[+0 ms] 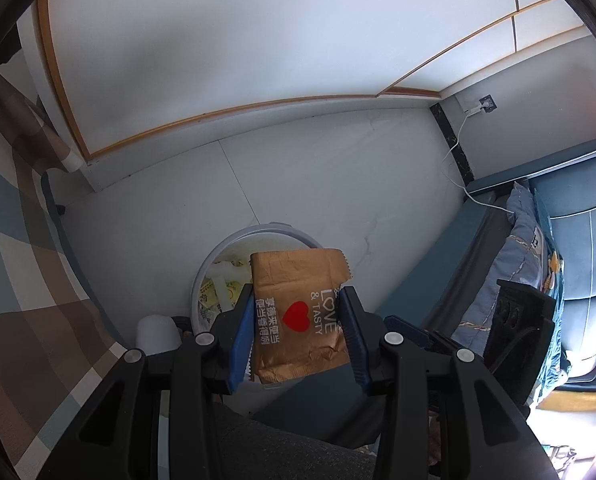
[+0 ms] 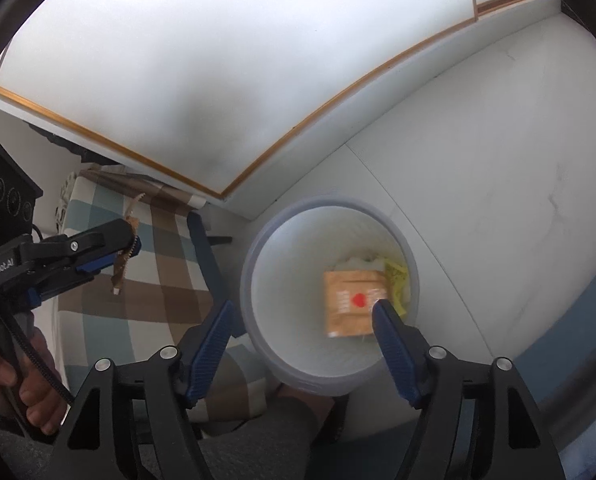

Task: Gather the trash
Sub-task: 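Open the right tool over the white bin to drop its brown packet, then open the left tool over the white bin to drop its brown packet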

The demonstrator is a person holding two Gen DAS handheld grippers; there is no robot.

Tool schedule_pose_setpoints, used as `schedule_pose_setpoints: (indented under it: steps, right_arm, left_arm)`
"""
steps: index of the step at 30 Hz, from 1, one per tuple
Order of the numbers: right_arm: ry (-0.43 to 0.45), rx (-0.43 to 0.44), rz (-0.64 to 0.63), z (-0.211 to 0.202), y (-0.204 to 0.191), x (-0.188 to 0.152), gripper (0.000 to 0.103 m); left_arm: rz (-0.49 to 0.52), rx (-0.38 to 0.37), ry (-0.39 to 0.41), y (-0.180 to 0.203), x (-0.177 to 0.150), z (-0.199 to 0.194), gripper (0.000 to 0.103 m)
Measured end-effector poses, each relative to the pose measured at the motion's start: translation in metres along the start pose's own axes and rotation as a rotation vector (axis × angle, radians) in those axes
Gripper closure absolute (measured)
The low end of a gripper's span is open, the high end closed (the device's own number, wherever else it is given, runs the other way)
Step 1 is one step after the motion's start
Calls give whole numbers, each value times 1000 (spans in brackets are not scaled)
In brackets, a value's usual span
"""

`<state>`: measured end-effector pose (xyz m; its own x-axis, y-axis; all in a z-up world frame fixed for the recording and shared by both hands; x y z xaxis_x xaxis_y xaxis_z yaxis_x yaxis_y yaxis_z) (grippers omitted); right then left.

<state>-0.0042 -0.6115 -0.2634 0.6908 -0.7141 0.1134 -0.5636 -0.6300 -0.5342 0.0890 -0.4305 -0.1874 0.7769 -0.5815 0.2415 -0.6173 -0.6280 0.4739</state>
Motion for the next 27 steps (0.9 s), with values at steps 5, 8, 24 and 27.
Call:
schedule_pose_setpoints:
  steps: [5, 8, 24, 27]
  right_arm:
    - [45, 13, 45, -19, 12, 6, 26]
    - [64, 9, 58, -28, 16, 9, 26]
    - [123, -15, 132, -50, 32, 4, 25]
    - [124, -18, 135, -51, 32, 2, 25]
  left_arm:
    - [4, 5, -48, 3, -2, 13, 67]
    - [14, 1, -80, 8, -2, 21, 67]
    - [146, 113, -147, 25, -5, 36, 39]
    - [155, 148, -113, 25, -3, 29, 26]
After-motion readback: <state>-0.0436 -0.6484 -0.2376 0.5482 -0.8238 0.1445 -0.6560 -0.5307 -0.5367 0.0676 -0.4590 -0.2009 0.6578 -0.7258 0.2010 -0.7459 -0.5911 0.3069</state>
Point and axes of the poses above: each gripper's, at about its wrist camera, not at the fingertips, and z roughly the way its jaws point, y to its right, x to its top, the point moved 4 cm from there along z, roughly the way its jaws point, and after that the axes turned 10 degrees about z, right-handed, at the moved point
